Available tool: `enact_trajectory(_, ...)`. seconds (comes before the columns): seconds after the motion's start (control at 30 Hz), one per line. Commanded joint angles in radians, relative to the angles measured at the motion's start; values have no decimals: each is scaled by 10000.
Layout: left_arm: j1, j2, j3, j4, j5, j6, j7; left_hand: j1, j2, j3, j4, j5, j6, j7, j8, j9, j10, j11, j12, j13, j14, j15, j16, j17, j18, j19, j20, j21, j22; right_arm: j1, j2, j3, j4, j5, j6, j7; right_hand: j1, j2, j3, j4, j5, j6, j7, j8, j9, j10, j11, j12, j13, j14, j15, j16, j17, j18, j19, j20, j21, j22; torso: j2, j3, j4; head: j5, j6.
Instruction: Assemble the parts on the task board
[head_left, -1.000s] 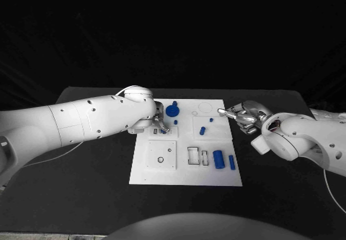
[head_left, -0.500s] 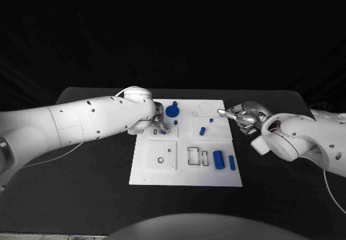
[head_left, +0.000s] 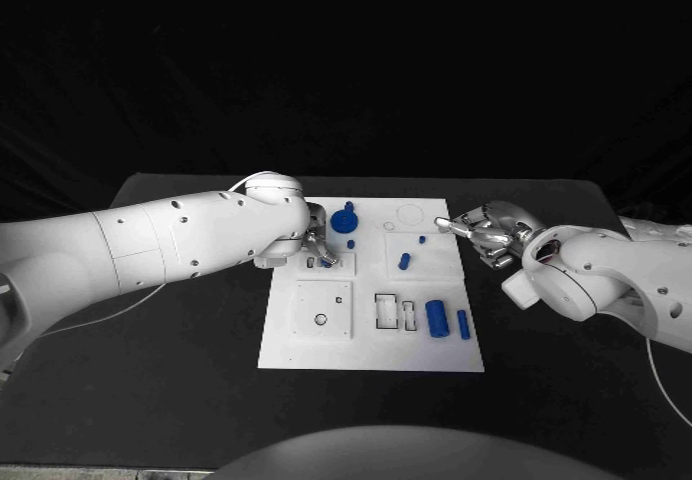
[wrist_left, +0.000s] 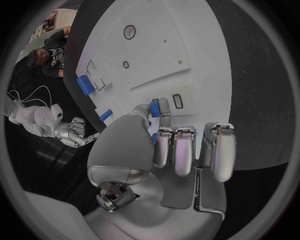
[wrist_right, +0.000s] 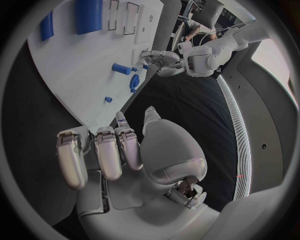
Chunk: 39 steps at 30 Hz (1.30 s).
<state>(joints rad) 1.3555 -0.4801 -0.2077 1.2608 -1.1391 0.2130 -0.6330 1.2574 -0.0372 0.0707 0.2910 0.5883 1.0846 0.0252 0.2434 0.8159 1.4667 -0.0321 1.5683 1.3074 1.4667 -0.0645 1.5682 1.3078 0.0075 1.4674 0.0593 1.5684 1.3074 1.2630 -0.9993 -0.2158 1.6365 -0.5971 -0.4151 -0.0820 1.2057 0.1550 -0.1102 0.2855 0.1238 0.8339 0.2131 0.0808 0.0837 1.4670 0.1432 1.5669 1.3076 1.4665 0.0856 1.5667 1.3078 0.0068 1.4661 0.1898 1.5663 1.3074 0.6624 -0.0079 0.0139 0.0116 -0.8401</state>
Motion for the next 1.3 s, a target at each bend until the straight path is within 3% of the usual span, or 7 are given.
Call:
enact_trajectory(0.03,-16,8,-12,-8,73,176,59,-4,74,49,11,-47,9,-6,-26,-6,1041,-3,25,2634,1041,-37,26,2630,-75,1034,-21,24,2634,-9,0,-1,-4,-44,96,32,-2,96,-78,-1,50,-24,99,46,9,1038,85,39,2632,1043,54,41,2630,-68,1047,90,45,2634,2,0,0,5,-8)
enact_trajectory(1.3,-16,-4,-11,-79,189,270,348,-27,48,42,19,-65,22,-4,-24,3,1041,-3,25,2634,1041,-35,26,2630,-75,1034,-21,24,2634,-26,25,-1,-38,-33,146,-67,17,109,-87,-8,66,-31,101,45,9,1038,87,39,2632,1043,56,41,2630,-68,1047,92,45,2634,-1,0,-6,-4,-36)
